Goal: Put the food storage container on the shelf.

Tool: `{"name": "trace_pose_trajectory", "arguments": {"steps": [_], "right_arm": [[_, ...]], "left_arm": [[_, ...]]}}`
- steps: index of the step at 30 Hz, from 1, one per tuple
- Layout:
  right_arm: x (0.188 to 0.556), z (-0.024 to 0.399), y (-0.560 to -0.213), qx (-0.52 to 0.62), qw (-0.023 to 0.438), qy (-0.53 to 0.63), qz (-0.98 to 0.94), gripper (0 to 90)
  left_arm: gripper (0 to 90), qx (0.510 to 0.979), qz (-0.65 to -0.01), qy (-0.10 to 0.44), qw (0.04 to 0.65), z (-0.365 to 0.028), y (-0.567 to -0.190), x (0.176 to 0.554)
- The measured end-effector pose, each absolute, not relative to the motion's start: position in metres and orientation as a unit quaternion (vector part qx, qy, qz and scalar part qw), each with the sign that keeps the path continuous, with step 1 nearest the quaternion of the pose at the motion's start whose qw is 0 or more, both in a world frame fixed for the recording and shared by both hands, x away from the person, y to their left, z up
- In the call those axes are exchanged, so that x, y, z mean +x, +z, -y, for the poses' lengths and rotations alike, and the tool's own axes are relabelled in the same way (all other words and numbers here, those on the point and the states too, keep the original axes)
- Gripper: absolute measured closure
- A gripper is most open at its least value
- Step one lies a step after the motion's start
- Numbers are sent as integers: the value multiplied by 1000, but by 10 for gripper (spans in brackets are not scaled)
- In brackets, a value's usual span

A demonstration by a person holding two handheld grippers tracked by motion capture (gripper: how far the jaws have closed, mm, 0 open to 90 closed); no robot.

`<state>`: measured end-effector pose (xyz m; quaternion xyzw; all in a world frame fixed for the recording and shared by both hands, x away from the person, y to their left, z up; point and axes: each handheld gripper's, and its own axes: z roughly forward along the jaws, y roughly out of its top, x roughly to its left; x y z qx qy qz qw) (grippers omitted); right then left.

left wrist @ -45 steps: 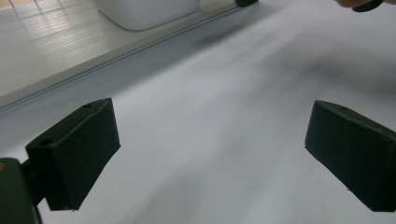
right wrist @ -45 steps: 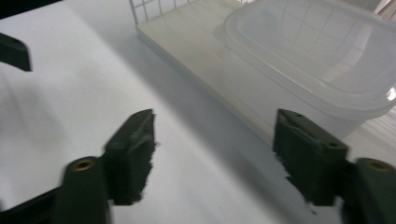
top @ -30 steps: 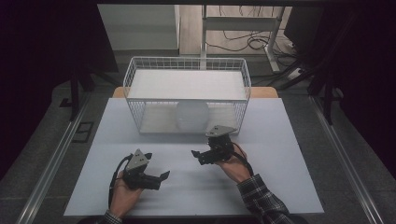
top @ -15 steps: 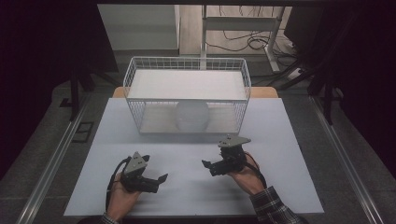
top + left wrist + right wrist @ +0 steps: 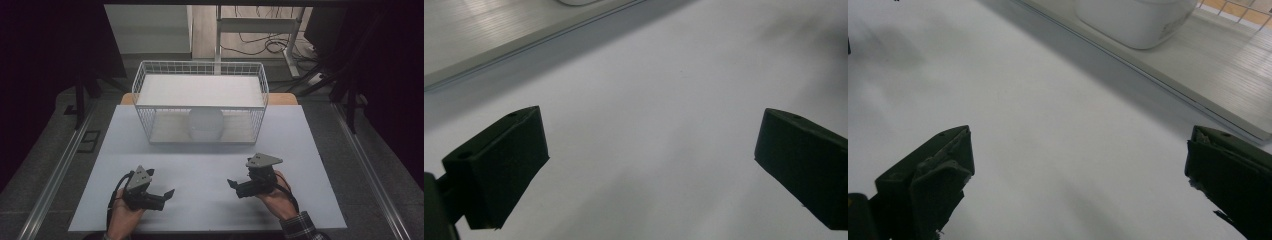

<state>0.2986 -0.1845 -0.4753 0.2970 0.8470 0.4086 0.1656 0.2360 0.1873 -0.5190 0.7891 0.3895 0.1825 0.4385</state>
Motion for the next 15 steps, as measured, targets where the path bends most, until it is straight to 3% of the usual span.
{"name": "trace_pose_trajectory", "arguments": {"steps": [15], "right_arm": [[277, 226, -471, 331, 186, 430, -819, 0]], "left_arm": [[0, 786, -405, 187, 428, -204, -518, 224]]}}
